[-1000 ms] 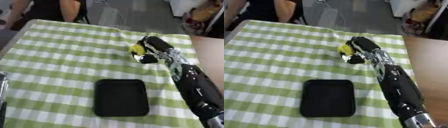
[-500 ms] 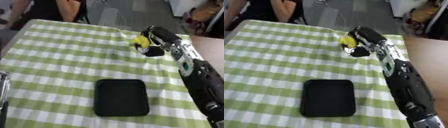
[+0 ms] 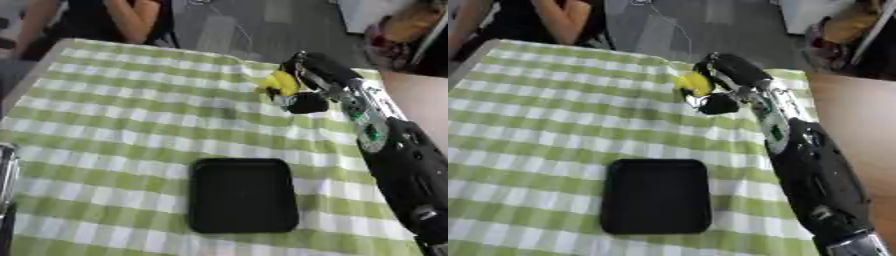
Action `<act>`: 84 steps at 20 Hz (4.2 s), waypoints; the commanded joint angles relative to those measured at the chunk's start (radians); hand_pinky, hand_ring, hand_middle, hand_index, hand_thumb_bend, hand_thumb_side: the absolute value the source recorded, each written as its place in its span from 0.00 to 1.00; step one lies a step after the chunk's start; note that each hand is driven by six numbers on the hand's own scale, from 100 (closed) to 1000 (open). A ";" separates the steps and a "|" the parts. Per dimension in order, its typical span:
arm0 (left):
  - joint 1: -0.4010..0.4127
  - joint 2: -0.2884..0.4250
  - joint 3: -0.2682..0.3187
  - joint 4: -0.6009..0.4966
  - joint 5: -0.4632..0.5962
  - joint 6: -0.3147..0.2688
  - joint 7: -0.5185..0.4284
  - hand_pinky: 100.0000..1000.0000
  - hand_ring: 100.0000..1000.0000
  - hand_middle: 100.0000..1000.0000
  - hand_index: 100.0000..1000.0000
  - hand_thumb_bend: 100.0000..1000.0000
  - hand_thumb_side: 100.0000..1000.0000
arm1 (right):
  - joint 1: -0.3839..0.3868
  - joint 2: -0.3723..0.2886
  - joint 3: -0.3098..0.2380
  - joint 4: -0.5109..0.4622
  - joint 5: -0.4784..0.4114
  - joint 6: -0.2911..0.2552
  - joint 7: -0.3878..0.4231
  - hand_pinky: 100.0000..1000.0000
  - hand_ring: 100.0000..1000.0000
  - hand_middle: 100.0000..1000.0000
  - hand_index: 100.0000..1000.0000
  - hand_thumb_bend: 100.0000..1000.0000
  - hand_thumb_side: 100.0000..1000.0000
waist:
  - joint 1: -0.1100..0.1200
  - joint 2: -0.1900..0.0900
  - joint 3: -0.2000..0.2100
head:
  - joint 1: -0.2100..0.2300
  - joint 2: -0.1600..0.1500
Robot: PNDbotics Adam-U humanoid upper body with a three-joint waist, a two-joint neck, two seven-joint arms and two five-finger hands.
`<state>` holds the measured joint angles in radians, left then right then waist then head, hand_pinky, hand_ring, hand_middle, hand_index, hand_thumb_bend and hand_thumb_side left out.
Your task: Pick up objects on the table and place them in the box.
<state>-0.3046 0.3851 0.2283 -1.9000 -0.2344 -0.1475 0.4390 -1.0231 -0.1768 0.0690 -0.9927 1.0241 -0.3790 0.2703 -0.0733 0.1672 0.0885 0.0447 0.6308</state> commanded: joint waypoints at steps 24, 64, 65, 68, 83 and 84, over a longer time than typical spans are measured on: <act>0.000 0.032 0.009 -0.015 -0.008 0.004 0.004 0.46 0.55 0.73 0.86 0.25 0.82 | 0.201 -0.006 0.146 -0.395 -0.194 -0.039 0.213 0.00 0.05 0.21 0.34 0.05 0.49 | 0.005 -0.027 -0.019 | 0.014 0.006; -0.007 0.031 0.006 -0.017 -0.006 0.003 0.001 0.46 0.56 0.73 0.86 0.25 0.82 | 0.258 0.097 0.270 -0.284 -0.205 -0.082 0.278 0.00 0.03 0.19 0.33 0.14 0.49 | 0.006 -0.026 -0.015 | 0.008 0.007; -0.007 0.031 0.006 -0.017 -0.006 0.003 0.001 0.46 0.56 0.73 0.86 0.25 0.82 | 0.258 0.097 0.271 -0.283 -0.204 -0.081 0.276 0.00 0.03 0.19 0.33 0.16 0.47 | 0.006 -0.026 -0.016 | 0.008 0.007; -0.007 0.031 0.006 -0.018 -0.006 0.003 0.001 0.46 0.56 0.73 0.86 0.25 0.82 | 0.260 0.097 0.270 -0.281 -0.202 -0.079 0.270 0.00 0.08 0.24 0.39 0.47 0.38 | 0.007 -0.025 -0.016 | 0.007 0.008; -0.006 0.031 0.007 -0.018 -0.006 0.003 0.001 0.46 0.56 0.73 0.86 0.25 0.82 | 0.266 0.091 0.253 -0.306 -0.176 -0.096 0.343 0.59 0.72 0.75 0.76 1.00 0.44 | 0.007 -0.026 -0.018 | 0.008 0.006; -0.006 0.031 0.007 -0.017 -0.006 0.003 0.001 0.46 0.56 0.73 0.86 0.25 0.82 | 0.266 0.091 0.252 -0.306 -0.176 -0.094 0.343 0.59 0.72 0.75 0.76 1.00 0.44 | 0.007 -0.026 -0.018 | 0.008 0.006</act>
<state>-0.3001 0.3934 0.2286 -1.8999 -0.2385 -0.1437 0.4423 -0.7461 -0.0789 0.3293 -1.2727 0.8524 -0.4730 0.6097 -0.0744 0.1558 0.0711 0.0523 0.6392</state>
